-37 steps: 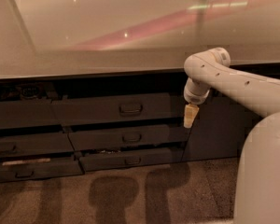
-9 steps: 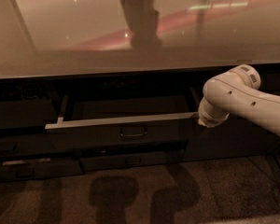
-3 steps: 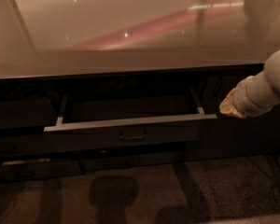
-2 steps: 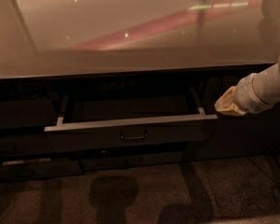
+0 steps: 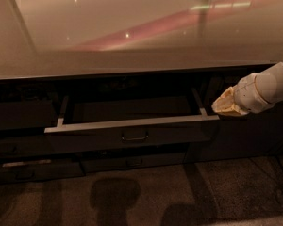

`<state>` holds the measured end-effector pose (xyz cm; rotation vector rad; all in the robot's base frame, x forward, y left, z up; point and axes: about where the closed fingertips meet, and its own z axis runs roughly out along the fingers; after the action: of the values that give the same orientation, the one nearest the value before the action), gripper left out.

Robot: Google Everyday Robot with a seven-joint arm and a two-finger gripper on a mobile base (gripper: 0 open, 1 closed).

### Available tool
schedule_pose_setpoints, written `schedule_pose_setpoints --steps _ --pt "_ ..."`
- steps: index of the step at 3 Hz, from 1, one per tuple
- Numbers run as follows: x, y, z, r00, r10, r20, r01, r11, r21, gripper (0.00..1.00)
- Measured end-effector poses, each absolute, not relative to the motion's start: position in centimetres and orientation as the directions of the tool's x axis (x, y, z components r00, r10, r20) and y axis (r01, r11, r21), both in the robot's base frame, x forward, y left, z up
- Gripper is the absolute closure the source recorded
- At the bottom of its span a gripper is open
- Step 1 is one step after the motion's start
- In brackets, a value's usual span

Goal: Open top drawer

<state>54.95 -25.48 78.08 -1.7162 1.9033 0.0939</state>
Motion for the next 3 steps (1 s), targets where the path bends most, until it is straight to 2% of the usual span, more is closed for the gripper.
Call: schedule_pose_setpoints --steps 1,2,3 --pt "56.3 -25.9 77.7 -0.041 -0.890 -0.454 -0.937 0.192 -0.291 1.00" --pt "63.7 -24.3 78.0 -0.078 -0.909 -0.409 -0.954 0.188 -0.235 1.00" --pt "64.2 -24.2 77.5 -0.091 -0.910 -0.404 -0.956 0.193 -0.220 1.00"
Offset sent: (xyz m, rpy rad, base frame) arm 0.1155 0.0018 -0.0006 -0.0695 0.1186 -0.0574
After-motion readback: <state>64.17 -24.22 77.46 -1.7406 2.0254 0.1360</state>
